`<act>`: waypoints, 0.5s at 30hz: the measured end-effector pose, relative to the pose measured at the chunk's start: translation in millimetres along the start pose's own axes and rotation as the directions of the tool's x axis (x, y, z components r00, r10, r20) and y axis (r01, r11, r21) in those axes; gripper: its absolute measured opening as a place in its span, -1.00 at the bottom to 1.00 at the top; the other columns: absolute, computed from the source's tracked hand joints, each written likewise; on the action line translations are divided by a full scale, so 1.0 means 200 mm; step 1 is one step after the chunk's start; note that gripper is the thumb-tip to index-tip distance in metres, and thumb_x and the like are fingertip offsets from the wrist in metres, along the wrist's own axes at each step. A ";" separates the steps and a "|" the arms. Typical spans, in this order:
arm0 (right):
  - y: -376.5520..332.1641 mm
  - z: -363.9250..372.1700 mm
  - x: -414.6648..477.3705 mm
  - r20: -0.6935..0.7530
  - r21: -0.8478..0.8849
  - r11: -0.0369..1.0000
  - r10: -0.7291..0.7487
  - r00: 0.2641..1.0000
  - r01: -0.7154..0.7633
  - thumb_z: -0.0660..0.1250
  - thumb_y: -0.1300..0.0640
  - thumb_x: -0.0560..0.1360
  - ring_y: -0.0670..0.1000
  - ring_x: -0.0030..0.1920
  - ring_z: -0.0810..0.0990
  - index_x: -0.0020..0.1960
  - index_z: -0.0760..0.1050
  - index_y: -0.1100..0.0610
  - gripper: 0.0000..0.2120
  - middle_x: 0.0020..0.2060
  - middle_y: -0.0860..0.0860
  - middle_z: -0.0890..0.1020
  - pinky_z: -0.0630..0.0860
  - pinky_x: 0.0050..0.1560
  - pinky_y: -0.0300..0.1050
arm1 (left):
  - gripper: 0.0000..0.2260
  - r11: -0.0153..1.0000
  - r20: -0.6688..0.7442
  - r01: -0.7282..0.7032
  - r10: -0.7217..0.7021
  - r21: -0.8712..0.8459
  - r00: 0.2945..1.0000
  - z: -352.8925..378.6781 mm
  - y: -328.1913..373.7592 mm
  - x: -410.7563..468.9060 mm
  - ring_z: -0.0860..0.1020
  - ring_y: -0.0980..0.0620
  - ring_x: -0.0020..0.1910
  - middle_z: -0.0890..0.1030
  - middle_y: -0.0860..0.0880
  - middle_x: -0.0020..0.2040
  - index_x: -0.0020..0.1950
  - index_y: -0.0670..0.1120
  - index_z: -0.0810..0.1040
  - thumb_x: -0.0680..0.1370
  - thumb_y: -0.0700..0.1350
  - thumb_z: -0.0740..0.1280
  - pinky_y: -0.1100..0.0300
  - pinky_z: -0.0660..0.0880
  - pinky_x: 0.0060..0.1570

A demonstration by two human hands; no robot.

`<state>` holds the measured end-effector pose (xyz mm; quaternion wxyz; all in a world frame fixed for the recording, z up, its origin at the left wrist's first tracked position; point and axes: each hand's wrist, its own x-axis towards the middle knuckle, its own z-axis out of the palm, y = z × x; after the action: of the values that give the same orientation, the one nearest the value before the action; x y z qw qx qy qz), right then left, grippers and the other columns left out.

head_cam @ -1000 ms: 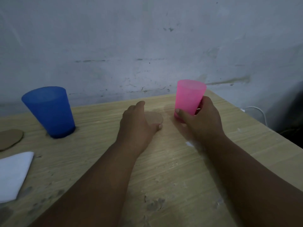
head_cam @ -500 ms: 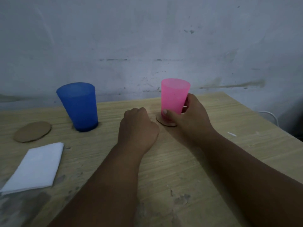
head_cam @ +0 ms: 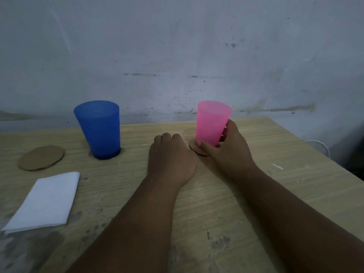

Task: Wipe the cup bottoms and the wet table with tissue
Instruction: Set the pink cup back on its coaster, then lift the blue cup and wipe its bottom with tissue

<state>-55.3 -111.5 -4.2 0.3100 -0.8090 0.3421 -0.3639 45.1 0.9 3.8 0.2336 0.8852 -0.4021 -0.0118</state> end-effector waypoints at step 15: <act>-0.20 -0.12 -0.34 -0.221 -0.184 0.934 -0.343 0.913 0.306 0.42 0.20 0.46 -0.16 -0.26 0.48 0.09 0.54 0.14 -0.78 -0.12 -0.04 0.53 0.36 -0.24 -0.39 | -0.62 0.973 -0.132 -0.073 0.044 -0.221 0.990 -0.17 0.04 -0.35 0.44 -0.01 0.29 0.51 -0.02 0.32 0.41 -0.07 0.47 0.61 0.00 0.24 0.05 0.47 0.24</act>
<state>-96.0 -41.1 13.2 0.1397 -0.8227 0.2648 -0.4832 -1.5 61.0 26.0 0.3576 0.8398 -0.4084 0.0056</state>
